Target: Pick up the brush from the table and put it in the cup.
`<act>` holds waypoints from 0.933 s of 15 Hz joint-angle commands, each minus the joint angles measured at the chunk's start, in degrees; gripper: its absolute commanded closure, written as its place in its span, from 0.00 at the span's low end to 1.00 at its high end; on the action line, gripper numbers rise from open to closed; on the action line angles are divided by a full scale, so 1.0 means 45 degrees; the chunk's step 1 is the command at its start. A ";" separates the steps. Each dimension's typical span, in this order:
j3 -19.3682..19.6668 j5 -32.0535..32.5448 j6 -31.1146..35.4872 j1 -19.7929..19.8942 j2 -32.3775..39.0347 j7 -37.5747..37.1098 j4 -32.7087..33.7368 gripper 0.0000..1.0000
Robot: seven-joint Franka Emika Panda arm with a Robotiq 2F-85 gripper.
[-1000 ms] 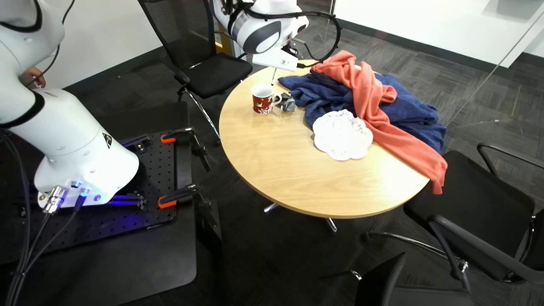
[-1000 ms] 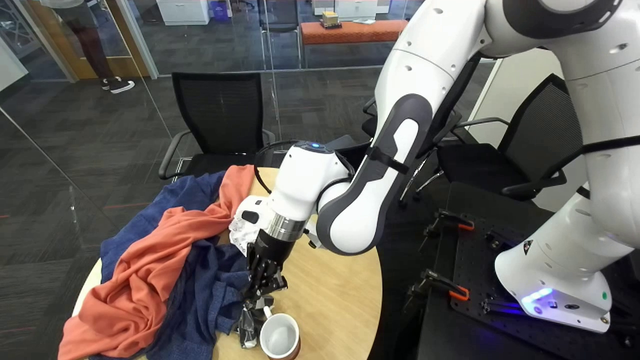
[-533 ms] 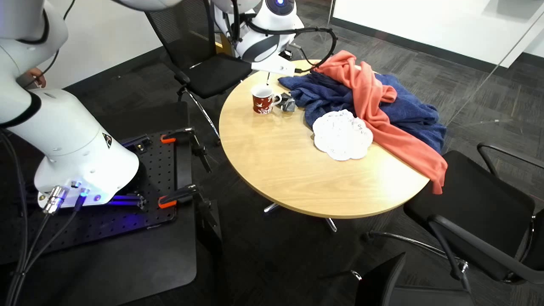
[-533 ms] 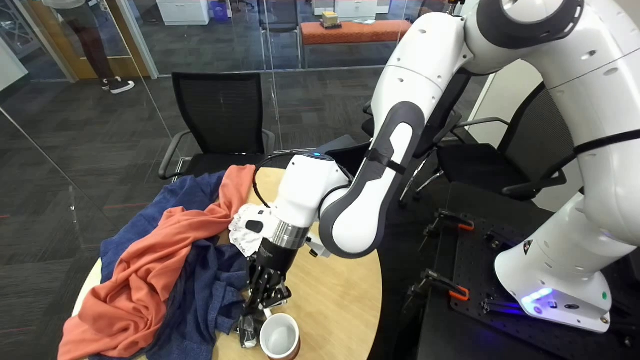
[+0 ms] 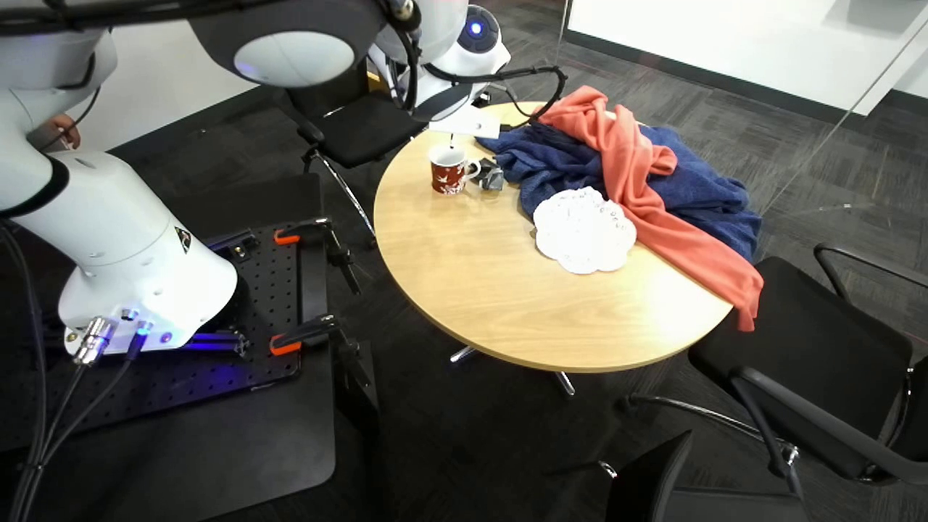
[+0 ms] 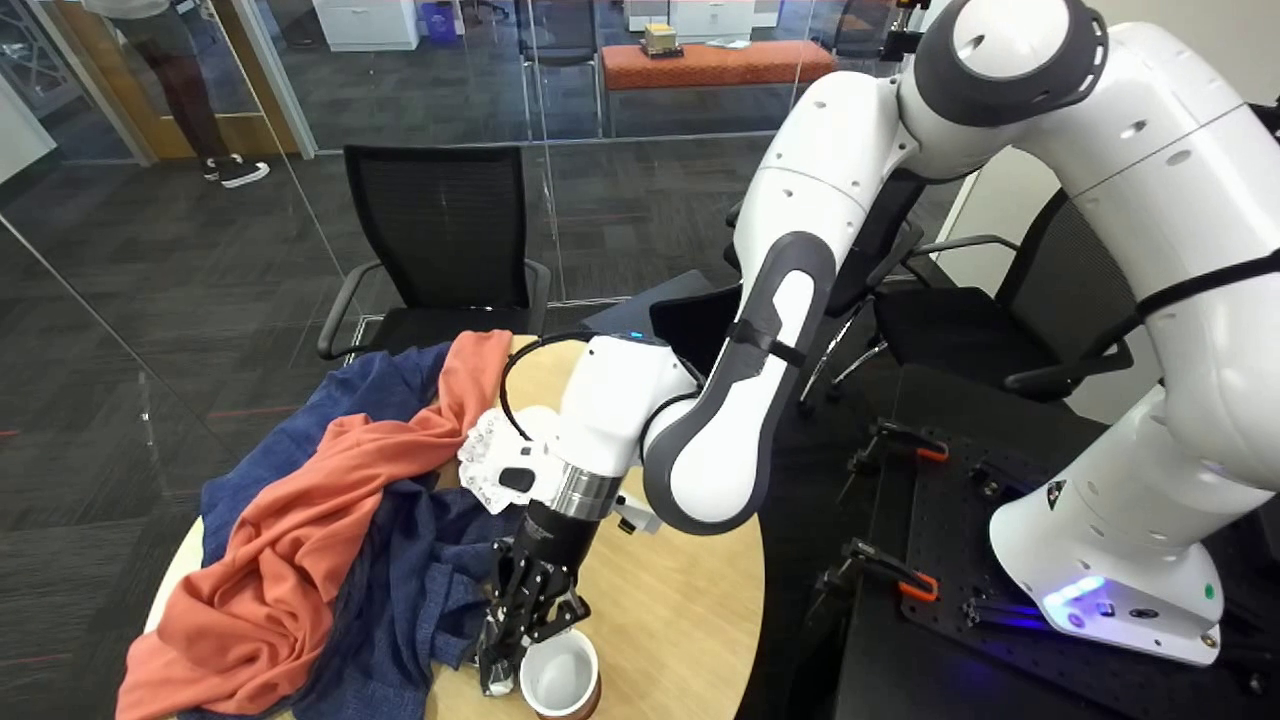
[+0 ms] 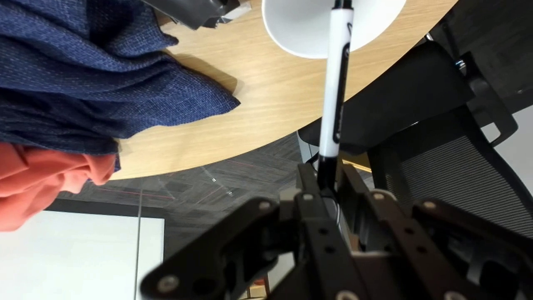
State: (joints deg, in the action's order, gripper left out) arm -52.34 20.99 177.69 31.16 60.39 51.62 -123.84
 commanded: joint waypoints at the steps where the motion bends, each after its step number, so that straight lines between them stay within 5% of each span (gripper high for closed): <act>1: -0.0224 0.0338 0.0254 0.0191 0.0974 0.0779 0.0307 0.95; 14: 0.0132 0.0188 0.0061 -0.0077 0.2090 0.1420 0.0933 0.95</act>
State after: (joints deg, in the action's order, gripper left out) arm -52.28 21.83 177.69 31.16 69.58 57.27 -120.18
